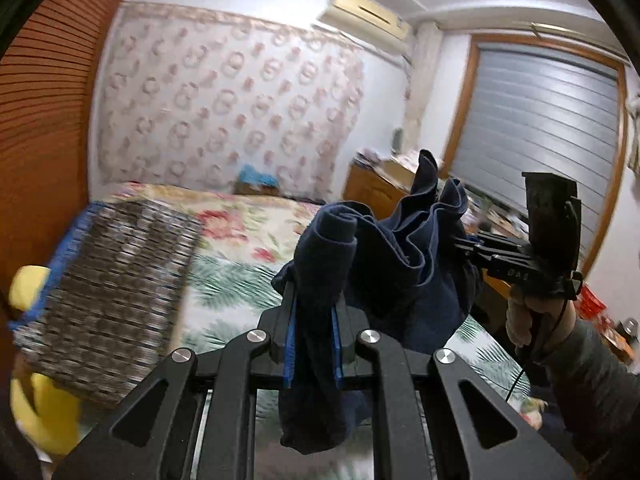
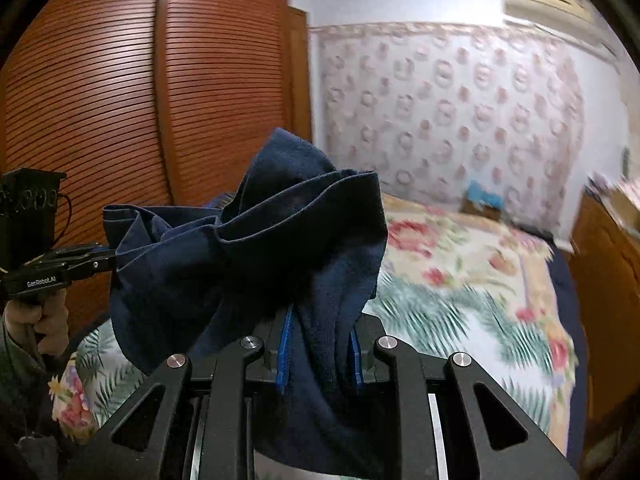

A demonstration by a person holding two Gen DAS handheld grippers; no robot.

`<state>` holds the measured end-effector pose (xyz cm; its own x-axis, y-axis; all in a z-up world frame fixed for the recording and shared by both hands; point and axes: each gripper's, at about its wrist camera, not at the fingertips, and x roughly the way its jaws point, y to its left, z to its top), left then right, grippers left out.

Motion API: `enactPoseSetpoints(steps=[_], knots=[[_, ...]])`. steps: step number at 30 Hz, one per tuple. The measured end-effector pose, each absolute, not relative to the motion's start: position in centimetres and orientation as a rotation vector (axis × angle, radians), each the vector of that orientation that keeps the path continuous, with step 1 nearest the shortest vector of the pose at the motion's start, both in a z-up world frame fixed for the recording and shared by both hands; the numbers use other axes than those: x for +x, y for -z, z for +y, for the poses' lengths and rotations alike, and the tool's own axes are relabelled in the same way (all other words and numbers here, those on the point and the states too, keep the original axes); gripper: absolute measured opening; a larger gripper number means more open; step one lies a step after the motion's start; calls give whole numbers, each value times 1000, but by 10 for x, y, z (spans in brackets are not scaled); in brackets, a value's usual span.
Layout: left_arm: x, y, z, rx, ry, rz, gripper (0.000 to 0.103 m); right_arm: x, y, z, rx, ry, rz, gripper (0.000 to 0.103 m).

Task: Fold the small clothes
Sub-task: 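Lift the folded bundle with both grippers and carry it toward the patterned cushion, then lower the bundle onto the patterned cushion and open both grippers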

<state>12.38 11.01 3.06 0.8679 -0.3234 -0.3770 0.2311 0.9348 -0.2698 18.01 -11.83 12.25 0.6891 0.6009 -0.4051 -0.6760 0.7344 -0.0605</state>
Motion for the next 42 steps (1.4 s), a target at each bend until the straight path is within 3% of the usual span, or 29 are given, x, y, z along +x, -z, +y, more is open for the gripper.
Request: enactPoseSetpoints(steps=[13, 25, 29, 31, 34, 37, 39, 42], knots=[[128, -24, 227, -302, 58, 368, 15, 308, -136, 0, -346, -935, 346, 23], [147, 40, 268, -371, -109, 518, 15, 429, -97, 114, -465, -1039, 472, 23], [152, 54, 270, -366, -156, 565, 15, 462, -80, 128, -450, -1015, 498, 29], [149, 59, 270, -354, -176, 571, 18, 471, -75, 131, -433, -953, 504, 34], [140, 53, 265, -312, -189, 543, 44, 482, -75, 125, -384, -867, 477, 46], [133, 39, 255, -235, -209, 490, 58, 474, -79, 110, -361, -875, 409, 46], [133, 33, 252, -222, -201, 469, 76, 465, -78, 103, -347, -958, 408, 46], [143, 31, 244, -190, -179, 475, 81, 463, -70, 101, -347, -1051, 441, 46]])
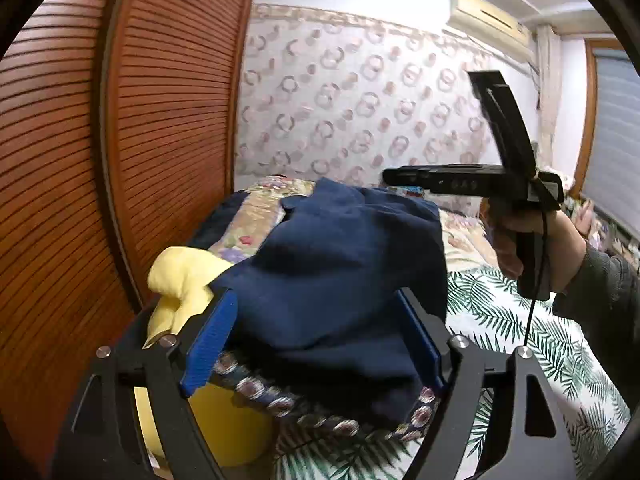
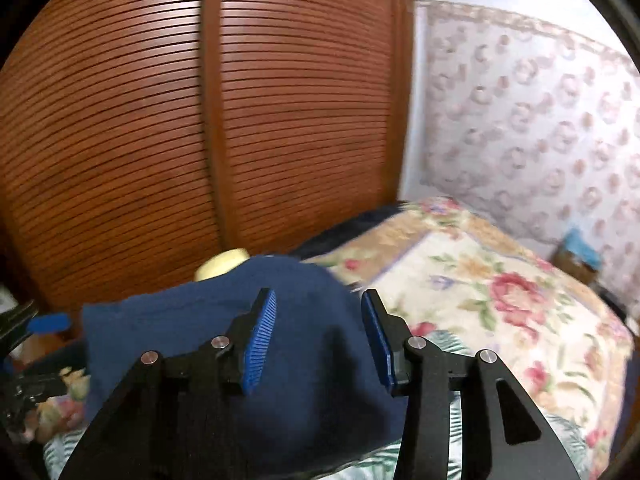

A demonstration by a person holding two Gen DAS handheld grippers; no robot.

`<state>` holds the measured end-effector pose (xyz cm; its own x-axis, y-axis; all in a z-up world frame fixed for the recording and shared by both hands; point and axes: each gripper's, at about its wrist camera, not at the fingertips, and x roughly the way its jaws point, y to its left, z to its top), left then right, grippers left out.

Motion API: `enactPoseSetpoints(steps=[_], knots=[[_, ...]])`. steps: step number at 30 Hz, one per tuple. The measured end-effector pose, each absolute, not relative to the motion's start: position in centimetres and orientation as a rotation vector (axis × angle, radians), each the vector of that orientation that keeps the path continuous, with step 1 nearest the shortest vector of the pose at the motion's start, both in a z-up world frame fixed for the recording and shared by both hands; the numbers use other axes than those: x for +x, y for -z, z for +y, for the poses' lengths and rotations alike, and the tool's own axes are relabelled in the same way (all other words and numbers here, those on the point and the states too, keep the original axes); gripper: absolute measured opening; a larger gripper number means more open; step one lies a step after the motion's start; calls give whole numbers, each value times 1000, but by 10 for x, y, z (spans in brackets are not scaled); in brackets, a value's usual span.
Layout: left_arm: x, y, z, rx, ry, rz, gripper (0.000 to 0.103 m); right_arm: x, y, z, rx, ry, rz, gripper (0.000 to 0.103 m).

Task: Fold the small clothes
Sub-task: 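Lower the bundle onto the patterned cushion and open both grippers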

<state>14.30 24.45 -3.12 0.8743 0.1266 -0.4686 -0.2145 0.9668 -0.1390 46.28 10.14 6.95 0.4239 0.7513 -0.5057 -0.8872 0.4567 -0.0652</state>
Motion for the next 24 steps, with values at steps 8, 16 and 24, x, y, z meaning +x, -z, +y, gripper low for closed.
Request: enactPoseSetpoints(steps=[8, 16, 24], knots=[[173, 64, 234, -131, -187, 616, 81, 528, -29, 117, -356, -945, 555, 46], [163, 71, 235, -187, -193, 621, 81, 520, -21, 125, -339, -922, 523, 46], [144, 54, 219, -153, -174, 570, 87, 433, -29, 81, -299, -892, 458, 48]])
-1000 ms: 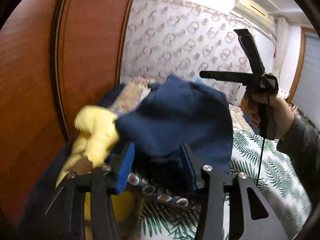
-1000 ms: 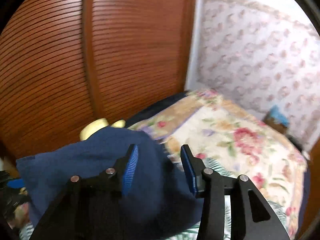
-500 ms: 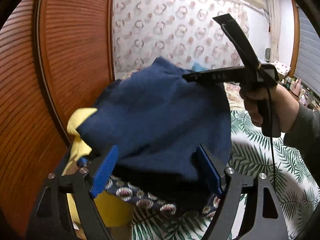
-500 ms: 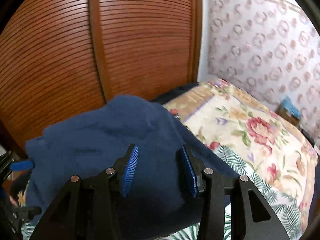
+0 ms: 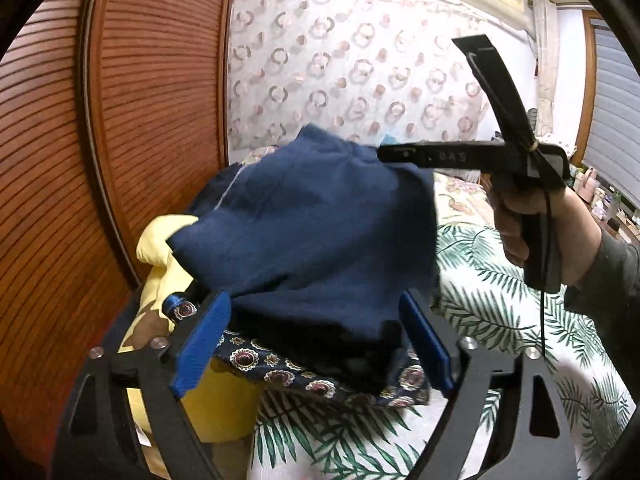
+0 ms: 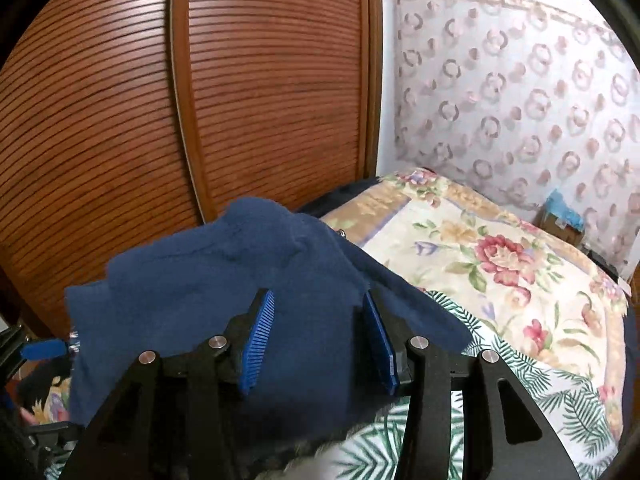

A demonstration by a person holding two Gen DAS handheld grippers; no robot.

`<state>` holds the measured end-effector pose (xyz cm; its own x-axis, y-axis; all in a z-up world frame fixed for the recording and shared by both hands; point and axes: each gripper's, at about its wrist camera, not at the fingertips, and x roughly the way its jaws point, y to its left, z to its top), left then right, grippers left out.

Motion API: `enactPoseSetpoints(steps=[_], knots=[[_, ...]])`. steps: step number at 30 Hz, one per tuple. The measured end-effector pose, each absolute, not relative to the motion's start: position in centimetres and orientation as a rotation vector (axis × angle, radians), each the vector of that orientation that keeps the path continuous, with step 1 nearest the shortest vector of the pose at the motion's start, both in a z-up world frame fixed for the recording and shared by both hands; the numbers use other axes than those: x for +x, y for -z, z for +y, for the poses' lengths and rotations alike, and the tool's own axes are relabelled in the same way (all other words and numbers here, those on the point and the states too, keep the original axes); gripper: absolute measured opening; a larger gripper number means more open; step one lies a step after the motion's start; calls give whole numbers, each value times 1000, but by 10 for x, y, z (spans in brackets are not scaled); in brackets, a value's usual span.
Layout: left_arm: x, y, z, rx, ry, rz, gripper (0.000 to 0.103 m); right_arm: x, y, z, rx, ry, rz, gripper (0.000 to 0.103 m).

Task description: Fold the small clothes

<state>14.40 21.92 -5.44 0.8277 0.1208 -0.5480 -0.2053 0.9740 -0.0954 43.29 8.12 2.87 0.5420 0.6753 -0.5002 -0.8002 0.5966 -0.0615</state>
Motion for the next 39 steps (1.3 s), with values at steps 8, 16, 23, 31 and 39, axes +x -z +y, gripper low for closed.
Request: enactPoseSetpoints(steps=[8, 16, 23, 31, 39], knots=[[119, 29, 196, -113, -152, 519, 87, 381, -41, 49, -279, -872, 418, 48], [100, 10, 167, -76, -127, 484, 87, 311, -51, -12, -227, -829, 374, 52], [91, 5, 127, -41, -60, 477, 87, 242, -45, -78, -176, -764, 362, 70], [78, -2, 77, -14, -14, 466, 87, 170, -45, -137, -131, -630, 343, 81], [71, -18, 44, -21, 20, 438, 87, 92, -51, -194, -85, -478, 292, 82]])
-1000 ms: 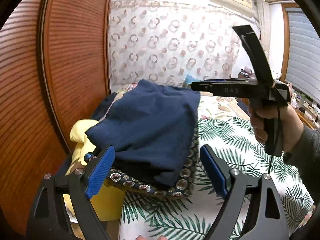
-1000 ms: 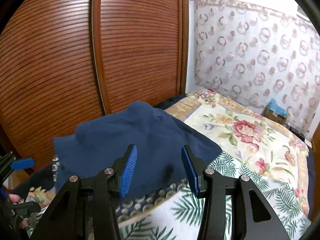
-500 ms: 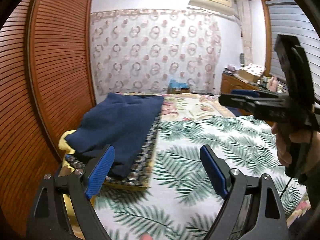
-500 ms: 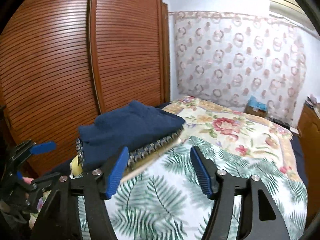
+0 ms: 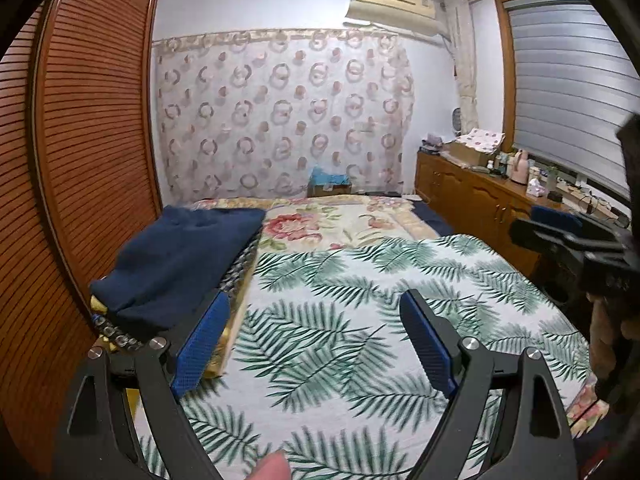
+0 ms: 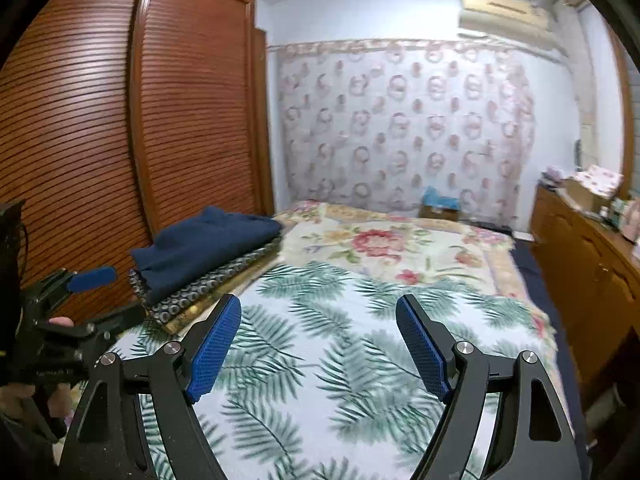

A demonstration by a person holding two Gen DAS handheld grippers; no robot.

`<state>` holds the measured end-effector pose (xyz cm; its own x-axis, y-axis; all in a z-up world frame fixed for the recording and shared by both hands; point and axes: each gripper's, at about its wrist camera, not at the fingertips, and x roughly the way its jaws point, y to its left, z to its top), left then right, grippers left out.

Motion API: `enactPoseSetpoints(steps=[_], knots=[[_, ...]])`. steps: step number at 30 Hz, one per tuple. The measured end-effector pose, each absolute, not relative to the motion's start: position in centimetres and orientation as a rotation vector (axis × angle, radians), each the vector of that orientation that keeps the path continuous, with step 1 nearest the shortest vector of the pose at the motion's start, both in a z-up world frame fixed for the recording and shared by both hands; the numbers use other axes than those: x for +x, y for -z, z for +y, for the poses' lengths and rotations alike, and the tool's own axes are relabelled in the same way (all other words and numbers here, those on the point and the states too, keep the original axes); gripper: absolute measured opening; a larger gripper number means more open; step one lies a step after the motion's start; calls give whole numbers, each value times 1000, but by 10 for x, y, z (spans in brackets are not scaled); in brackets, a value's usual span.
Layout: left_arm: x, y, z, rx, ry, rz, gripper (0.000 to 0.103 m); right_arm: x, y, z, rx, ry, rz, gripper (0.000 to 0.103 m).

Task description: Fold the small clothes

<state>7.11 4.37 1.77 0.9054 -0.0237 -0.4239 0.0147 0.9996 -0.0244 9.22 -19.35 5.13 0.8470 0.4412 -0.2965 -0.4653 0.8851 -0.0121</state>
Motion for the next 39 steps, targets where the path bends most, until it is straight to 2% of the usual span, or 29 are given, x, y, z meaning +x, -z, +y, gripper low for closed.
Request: enactPoseSetpoints(steps=[11, 39], knots=[[69, -31, 15, -21, 35, 407, 87, 23, -56, -234, -12, -363, 241, 82], [62, -43, 12, -32, 35, 387, 87, 49, -51, -223, -8, -334, 248, 81]])
